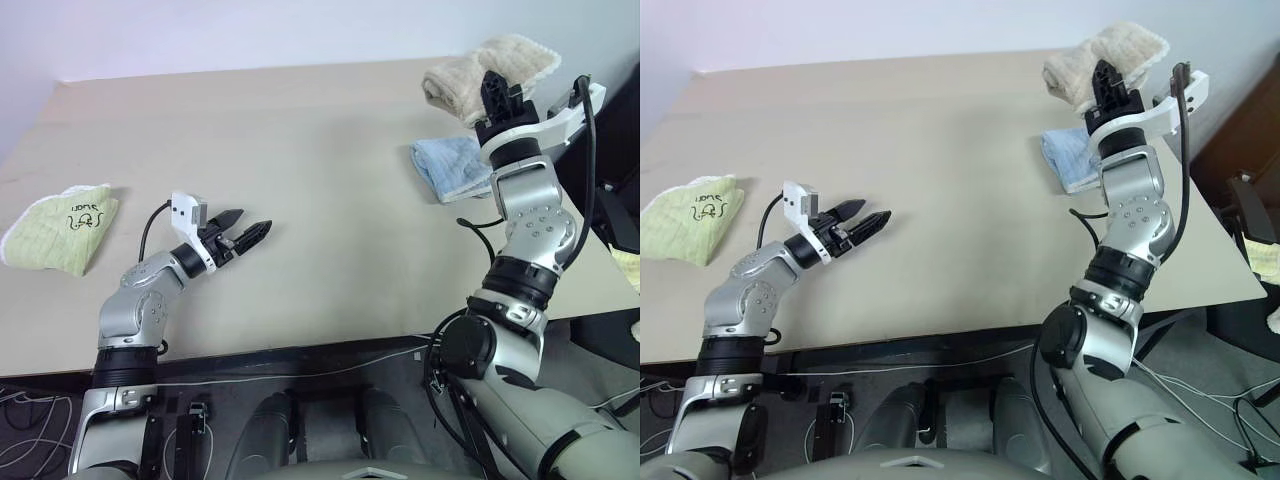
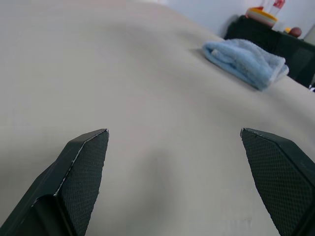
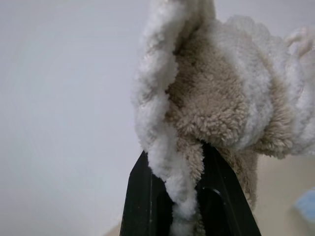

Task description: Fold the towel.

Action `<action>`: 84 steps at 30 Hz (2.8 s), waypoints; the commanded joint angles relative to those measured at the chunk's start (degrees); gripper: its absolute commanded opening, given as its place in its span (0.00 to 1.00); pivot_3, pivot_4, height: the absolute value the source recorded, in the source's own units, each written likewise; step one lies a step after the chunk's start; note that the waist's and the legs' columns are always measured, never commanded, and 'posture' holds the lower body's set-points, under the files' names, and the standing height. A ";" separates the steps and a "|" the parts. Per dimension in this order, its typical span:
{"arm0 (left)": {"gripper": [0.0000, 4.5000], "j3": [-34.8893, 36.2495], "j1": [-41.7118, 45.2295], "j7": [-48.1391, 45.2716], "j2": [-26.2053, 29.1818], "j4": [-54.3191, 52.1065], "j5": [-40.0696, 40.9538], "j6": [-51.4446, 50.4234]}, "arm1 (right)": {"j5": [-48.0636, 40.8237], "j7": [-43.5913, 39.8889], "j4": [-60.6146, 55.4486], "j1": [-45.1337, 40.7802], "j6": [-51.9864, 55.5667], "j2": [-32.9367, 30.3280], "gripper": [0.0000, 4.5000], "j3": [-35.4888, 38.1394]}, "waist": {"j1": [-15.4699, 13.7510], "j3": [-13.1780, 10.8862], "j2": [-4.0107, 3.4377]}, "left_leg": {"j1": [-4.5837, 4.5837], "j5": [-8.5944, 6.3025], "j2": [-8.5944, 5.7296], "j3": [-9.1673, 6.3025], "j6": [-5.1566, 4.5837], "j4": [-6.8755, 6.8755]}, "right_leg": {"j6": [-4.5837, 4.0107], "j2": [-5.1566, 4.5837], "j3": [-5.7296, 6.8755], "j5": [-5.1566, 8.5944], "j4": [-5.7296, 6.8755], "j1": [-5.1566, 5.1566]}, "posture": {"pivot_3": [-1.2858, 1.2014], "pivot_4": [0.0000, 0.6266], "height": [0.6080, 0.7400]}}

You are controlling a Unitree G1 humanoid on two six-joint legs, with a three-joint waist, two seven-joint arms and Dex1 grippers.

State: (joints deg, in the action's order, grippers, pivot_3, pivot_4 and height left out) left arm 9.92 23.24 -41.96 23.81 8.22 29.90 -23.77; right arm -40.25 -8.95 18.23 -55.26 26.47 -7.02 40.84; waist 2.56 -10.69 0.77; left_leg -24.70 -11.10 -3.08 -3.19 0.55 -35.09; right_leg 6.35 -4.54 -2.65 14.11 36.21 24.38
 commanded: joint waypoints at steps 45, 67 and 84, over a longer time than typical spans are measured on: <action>1.00 0.91 -6.85 5.26 -2.24 -5.44 -2.54 6.20 | -2.39 3.58 49.00 -11.63 -26.28 -8.25 0.00 3.58 | 0.01 -0.05 -0.06 | 0.01 0.01 0.00 0.04 -0.02 -0.04 | 0.01 0.02 -0.03 0.00 -0.01 -0.08 | 0.52 0.24 1.00; 1.00 0.68 -0.98 10.28 -4.71 2.18 -6.75 10.89 | -3.85 10.32 36.59 -3.60 -24.47 -6.41 0.97 3.00 | -0.23 -0.05 -0.05 | 0.14 0.02 -0.02 0.03 -0.01 -0.07 | 0.01 0.04 -0.01 0.00 0.03 -0.22 | 0.52 0.24 1.00; 1.00 1.24 0.45 7.96 -6.49 2.59 -4.51 9.82 | -13.16 24.51 -1.18 9.86 -9.77 -1.03 0.99 0.53 | -0.18 -0.04 -0.06 | 0.19 0.02 -0.01 0.01 -0.02 -0.09 | 0.02 0.03 -0.01 0.00 0.06 -0.26 | 0.52 0.24 1.00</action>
State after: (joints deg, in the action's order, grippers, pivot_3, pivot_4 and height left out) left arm 9.99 22.68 -33.14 17.27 11.82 23.90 -14.35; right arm -52.63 14.56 21.52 -45.51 15.84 -7.84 42.11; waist 2.38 -10.73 0.71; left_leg -24.52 -11.08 -3.08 -3.18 0.53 -35.17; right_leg 6.37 -4.51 -2.67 14.11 36.27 24.12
